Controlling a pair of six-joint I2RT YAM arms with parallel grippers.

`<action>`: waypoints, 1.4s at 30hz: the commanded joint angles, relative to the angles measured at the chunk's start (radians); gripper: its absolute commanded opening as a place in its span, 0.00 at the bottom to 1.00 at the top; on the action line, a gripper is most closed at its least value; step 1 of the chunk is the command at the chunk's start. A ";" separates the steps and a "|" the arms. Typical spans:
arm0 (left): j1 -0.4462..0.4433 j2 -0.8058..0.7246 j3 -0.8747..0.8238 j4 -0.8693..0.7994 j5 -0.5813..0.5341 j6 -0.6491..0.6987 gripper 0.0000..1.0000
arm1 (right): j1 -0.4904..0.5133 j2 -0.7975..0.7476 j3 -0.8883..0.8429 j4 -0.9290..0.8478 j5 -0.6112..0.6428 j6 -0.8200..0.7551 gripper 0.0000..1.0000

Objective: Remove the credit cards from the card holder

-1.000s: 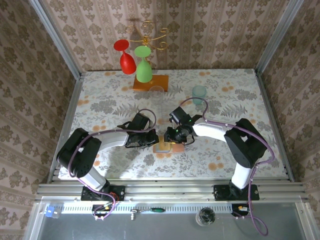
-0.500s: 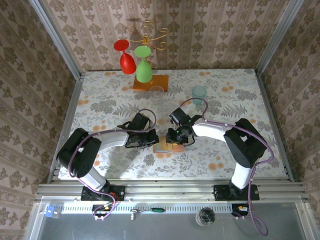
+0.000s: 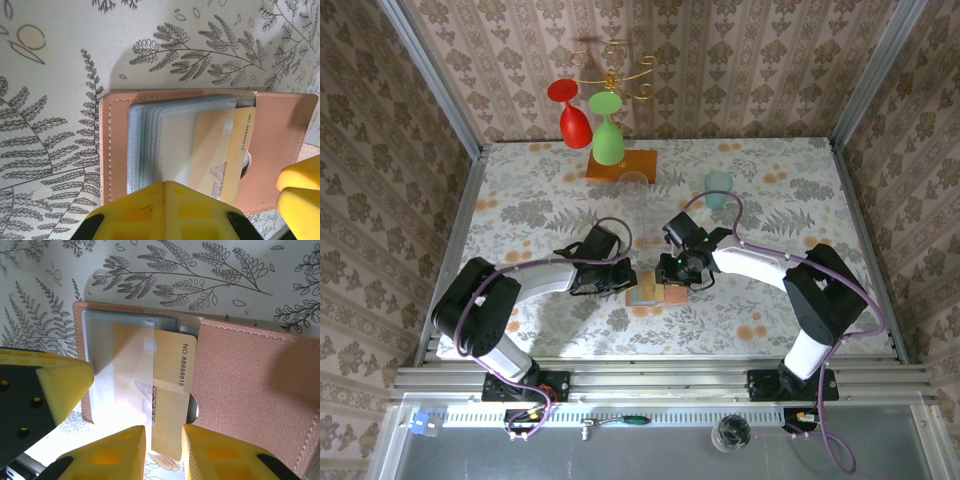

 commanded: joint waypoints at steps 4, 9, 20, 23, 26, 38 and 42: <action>-0.035 -0.012 0.065 -0.047 -0.013 0.023 0.09 | -0.004 -0.049 -0.072 0.083 -0.028 -0.013 0.27; -0.053 0.019 0.090 -0.058 -0.009 0.028 0.08 | -0.013 -0.045 -0.108 0.154 -0.073 -0.018 0.24; -0.051 0.071 0.068 -0.056 -0.014 0.040 0.05 | -0.047 0.009 -0.136 0.223 -0.136 -0.002 0.23; -0.046 0.073 0.059 -0.056 -0.020 0.040 0.05 | -0.054 0.021 -0.142 0.236 -0.150 0.002 0.23; -0.043 0.071 0.055 -0.065 -0.028 0.043 0.04 | -0.062 0.031 -0.152 0.247 -0.164 0.005 0.22; -0.042 0.072 0.049 -0.069 -0.035 0.039 0.04 | -0.071 0.070 -0.168 0.294 -0.200 0.033 0.22; -0.041 0.068 0.043 -0.066 -0.038 0.037 0.04 | -0.077 0.073 -0.177 0.321 -0.221 0.047 0.21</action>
